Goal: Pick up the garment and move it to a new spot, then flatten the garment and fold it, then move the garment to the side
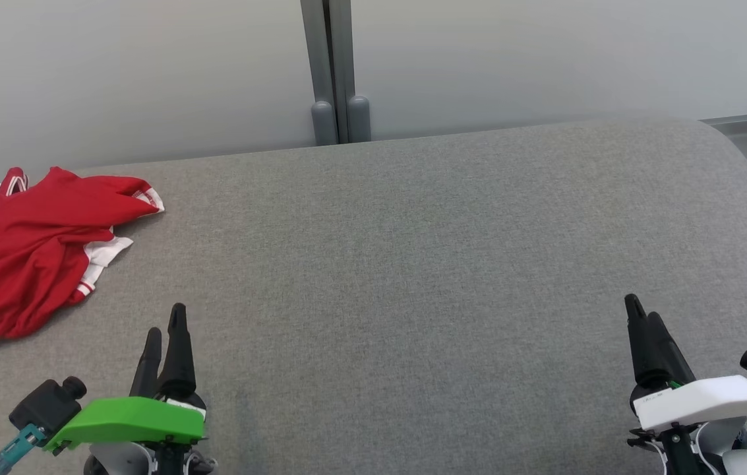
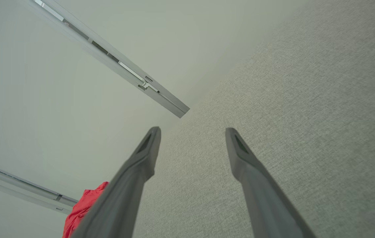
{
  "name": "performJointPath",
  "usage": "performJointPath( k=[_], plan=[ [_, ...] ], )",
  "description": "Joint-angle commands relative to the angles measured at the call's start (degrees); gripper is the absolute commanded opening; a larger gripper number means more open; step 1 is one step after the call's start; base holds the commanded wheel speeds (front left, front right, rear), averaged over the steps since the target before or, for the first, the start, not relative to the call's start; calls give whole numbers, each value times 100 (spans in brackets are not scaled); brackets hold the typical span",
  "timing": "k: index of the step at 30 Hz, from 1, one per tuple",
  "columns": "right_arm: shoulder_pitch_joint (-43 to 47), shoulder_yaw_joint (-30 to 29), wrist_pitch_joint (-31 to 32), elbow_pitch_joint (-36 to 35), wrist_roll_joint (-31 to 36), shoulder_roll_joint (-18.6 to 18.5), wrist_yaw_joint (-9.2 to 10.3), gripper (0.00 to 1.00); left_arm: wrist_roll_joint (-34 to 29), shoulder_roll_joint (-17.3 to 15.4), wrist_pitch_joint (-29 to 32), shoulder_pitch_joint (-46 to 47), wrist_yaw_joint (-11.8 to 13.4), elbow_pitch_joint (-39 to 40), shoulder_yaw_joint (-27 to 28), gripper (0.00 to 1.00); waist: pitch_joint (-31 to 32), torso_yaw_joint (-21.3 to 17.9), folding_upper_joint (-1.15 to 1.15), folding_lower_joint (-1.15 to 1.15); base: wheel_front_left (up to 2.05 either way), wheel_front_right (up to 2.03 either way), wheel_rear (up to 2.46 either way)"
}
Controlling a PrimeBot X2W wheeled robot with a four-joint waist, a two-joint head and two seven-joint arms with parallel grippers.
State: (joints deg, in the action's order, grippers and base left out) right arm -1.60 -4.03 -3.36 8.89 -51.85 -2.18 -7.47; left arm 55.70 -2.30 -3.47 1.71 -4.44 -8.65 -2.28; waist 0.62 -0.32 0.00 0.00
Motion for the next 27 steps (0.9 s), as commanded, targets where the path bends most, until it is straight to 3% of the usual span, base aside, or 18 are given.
performJointPath(
  k=[1, 27],
  plan=[
    [24, 46, -64, -119, 286, -39, -1, 100, -243, -38, -56, -16, 30, 93, -30, 100, 1, 0, 0, 0, 0, 0, 0],
    [129, 365, -510, -41, 2478, -58, -2, 100, -2054, -54, -498, -217, 73, -220, -248, 100, 19, -18, 0, 0, 0, 0, 0]
  ],
)
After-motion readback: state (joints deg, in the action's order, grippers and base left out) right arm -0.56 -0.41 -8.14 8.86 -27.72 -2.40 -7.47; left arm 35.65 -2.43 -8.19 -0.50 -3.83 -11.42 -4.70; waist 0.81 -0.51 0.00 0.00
